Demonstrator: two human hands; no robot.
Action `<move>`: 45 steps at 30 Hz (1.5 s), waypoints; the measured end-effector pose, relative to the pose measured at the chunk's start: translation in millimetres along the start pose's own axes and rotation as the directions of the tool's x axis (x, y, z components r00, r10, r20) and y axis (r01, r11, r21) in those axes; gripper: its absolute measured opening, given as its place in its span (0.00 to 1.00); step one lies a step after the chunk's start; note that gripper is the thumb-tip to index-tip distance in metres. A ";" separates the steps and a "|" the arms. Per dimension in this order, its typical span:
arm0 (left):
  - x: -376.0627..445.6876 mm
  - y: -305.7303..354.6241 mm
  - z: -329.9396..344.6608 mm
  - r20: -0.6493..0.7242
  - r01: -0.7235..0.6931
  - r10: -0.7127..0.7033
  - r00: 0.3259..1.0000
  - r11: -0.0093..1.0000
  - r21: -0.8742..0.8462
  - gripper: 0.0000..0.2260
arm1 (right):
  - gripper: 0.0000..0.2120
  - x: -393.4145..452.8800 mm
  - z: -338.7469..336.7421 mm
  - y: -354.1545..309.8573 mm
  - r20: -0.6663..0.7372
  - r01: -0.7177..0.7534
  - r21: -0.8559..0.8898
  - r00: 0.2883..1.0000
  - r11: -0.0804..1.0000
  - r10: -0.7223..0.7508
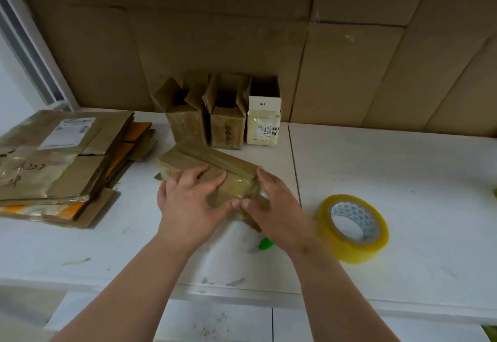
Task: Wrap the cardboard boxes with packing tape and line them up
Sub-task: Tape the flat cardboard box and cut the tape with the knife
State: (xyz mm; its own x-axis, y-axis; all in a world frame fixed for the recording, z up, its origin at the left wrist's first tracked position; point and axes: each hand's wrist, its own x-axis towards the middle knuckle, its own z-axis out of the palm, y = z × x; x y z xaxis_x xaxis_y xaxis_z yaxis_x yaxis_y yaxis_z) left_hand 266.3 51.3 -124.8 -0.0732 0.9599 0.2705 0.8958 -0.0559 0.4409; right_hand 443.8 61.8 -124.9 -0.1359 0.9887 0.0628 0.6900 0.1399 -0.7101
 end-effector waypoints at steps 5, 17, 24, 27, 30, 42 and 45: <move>11.7 -26.2 -3.6 -0.061 -0.087 0.079 0.995 0.987 -0.134 0.27 | 0.34 -2.9 5.8 3.0 -0.036 -0.079 0.144 0.996 0.986 0.085; 39.6 -59.5 -12.7 0.127 0.308 -0.290 0.949 0.753 -0.581 0.46 | 0.37 -5.1 25.3 -20.6 -0.105 -0.086 -0.060 0.991 0.994 0.079; 33.9 -62.6 -10.2 0.141 0.317 -0.297 0.944 0.709 -0.630 0.43 | 0.28 -9.8 51.5 -23.8 -0.259 -0.077 -0.128 0.965 0.989 0.042; 31.4 -61.1 -10.6 0.138 0.313 -0.294 0.946 0.711 -0.630 0.43 | 0.29 -11.1 56.8 -27.6 -0.307 -0.083 -0.196 0.951 0.977 0.020; 29.9 -63.3 -12.0 0.127 0.308 -0.297 0.946 0.709 -0.634 0.41 | 0.28 -15.5 53.2 -32.3 -0.291 -0.091 -0.152 0.956 0.984 0.044; 24.3 -68.8 -14.6 0.087 0.313 -0.347 0.934 0.675 -0.668 0.35 | 0.17 -16.5 52.5 -26.0 -0.461 0.014 0.243 0.881 0.970 0.103; 24.1 -68.1 -14.9 0.103 0.325 -0.349 0.931 0.672 -0.665 0.35 | 0.07 -13.2 55.6 -23.8 -0.515 0.016 0.205 0.852 0.979 0.094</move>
State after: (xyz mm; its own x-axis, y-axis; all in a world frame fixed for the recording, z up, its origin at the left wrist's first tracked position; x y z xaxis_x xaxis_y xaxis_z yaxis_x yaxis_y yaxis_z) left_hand 197.0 74.1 -135.5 -0.3359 0.9419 0.0101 0.2868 0.0920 0.9536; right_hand 389.6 42.5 -147.9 0.3158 0.8828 0.3478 0.5272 0.1415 -0.8379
